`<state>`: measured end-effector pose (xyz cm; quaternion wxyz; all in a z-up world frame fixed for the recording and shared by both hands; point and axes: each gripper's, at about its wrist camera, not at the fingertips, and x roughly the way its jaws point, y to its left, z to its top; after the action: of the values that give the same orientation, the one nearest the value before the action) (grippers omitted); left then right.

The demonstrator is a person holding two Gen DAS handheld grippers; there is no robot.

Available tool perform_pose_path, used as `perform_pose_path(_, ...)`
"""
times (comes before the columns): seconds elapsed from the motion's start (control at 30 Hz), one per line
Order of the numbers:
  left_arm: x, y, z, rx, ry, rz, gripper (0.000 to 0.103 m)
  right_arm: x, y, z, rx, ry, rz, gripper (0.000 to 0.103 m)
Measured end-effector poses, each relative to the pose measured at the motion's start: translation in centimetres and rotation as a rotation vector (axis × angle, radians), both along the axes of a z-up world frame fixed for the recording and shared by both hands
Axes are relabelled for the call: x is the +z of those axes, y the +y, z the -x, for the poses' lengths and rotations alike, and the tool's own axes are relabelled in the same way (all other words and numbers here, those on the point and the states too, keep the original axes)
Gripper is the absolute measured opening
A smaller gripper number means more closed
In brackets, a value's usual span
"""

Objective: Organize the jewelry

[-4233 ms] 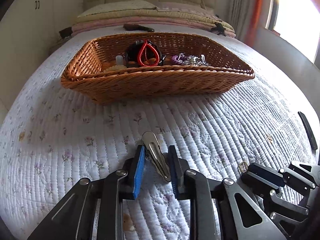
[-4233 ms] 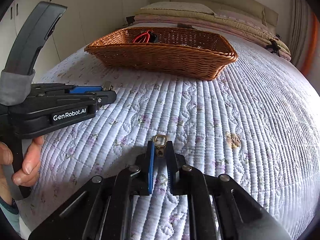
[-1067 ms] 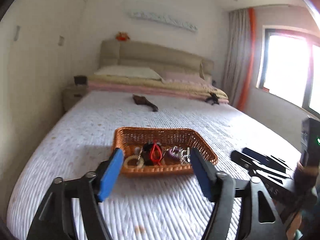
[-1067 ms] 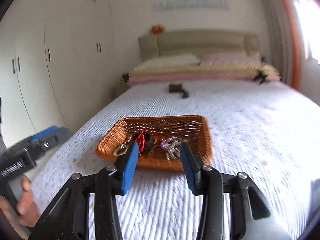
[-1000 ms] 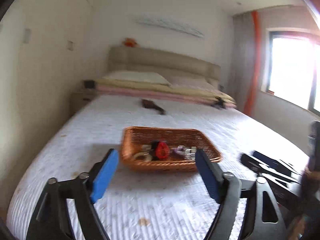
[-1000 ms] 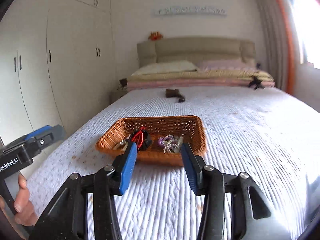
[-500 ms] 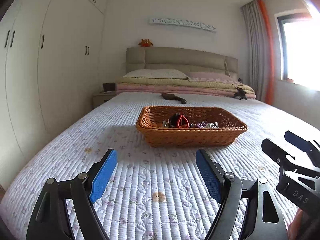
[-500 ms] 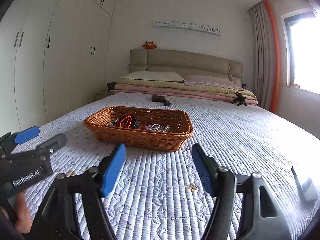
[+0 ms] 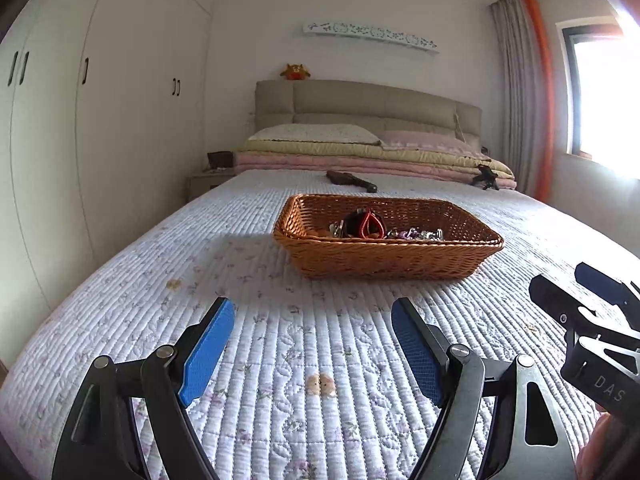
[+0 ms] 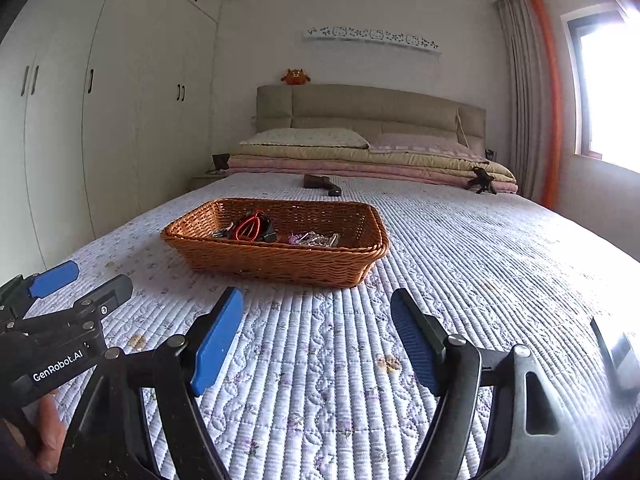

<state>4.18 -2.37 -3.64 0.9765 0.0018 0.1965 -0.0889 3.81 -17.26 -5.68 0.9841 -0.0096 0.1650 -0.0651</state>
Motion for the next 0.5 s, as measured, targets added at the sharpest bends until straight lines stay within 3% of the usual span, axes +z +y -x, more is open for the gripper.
perform_pose_path(0.5,-0.11,0.01,-0.19,0.007,0.009,-0.001,0.082,-0.01,0.00,-0.14,-0.003,0.007,0.003,0.081)
